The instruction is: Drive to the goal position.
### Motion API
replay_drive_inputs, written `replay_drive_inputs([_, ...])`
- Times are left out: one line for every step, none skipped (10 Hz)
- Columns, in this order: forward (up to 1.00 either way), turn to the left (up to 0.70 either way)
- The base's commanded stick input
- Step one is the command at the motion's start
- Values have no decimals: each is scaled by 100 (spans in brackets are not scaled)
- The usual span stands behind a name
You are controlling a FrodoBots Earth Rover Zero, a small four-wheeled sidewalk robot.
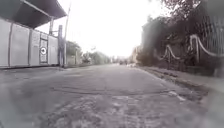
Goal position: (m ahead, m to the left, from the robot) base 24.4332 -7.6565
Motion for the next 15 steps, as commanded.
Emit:
replay_drive_inputs([100,0])
replay_drive_inputs([100,0])
replay_drive_inputs([100,0])
replay_drive_inputs([100,0])
replay_drive_inputs([100,0])
replay_drive_inputs([100,0])
replay_drive_inputs([100,0])
replay_drive_inputs([100,0])
replay_drive_inputs([100,0])
replay_drive_inputs([100,0])
replay_drive_inputs([100,0])
replay_drive_inputs([100,0])
replay_drive_inputs([100,0])
replay_drive_inputs([100,-12])
replay_drive_inputs([100,-40])
